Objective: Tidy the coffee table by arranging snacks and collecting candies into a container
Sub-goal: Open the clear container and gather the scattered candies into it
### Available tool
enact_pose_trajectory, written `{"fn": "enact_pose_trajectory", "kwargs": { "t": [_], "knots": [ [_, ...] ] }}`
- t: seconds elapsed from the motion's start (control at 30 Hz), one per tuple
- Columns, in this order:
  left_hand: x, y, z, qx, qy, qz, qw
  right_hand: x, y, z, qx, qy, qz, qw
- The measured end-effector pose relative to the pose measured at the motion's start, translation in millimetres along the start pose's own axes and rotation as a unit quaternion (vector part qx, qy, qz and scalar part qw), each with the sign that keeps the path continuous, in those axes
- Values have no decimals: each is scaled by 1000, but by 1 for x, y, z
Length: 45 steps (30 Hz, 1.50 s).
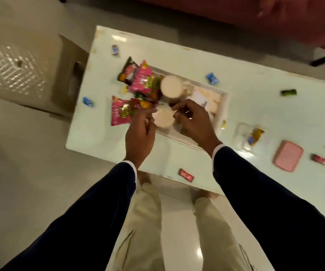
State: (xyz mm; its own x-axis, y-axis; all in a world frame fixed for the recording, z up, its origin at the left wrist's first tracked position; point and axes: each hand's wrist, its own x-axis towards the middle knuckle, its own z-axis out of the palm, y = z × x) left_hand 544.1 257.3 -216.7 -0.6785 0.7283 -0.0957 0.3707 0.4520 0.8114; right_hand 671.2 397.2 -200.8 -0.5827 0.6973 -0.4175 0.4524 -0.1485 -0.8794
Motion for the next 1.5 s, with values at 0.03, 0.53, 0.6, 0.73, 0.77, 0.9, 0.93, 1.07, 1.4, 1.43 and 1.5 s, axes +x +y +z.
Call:
{"fn": "enact_pose_trajectory", "kwargs": {
  "t": [0.03,0.53,0.6,0.73,0.77,0.9,0.93,1.07,1.4,1.43,1.5],
  "knots": [
    [7,-14,-22,8,37,-11,999,12,-11,20,-2,-12,-10,1000],
    [142,-213,-150,162,-107,-137,971,227,-102,218,-353,-31,-118,928],
    [143,-221,-148,175,-122,-111,971,255,-101,222,-410,-41,-83,907],
    [141,-233,-147,140,-115,-90,979,290,-91,229,-466,-43,-53,882],
    [141,-234,-147,113,-102,-107,982,296,-88,231,-478,-51,-48,876],
    [145,-231,-148,-35,-36,-202,978,303,-80,244,-542,-67,-65,835],
    [144,-230,-149,-81,-30,-222,971,301,-78,246,-547,-68,-71,831],
    [141,-218,-152,-193,3,-244,950,282,-75,257,-525,-98,-104,839],
    [112,-133,-125,-319,19,-202,926,122,-93,189,-17,-29,-37,999],
    [106,-120,-116,-322,6,-195,926,102,-88,170,26,-19,-21,999],
    [94,-93,-95,-332,-29,-186,924,65,-72,130,89,-1,3,996]
  ]
}}
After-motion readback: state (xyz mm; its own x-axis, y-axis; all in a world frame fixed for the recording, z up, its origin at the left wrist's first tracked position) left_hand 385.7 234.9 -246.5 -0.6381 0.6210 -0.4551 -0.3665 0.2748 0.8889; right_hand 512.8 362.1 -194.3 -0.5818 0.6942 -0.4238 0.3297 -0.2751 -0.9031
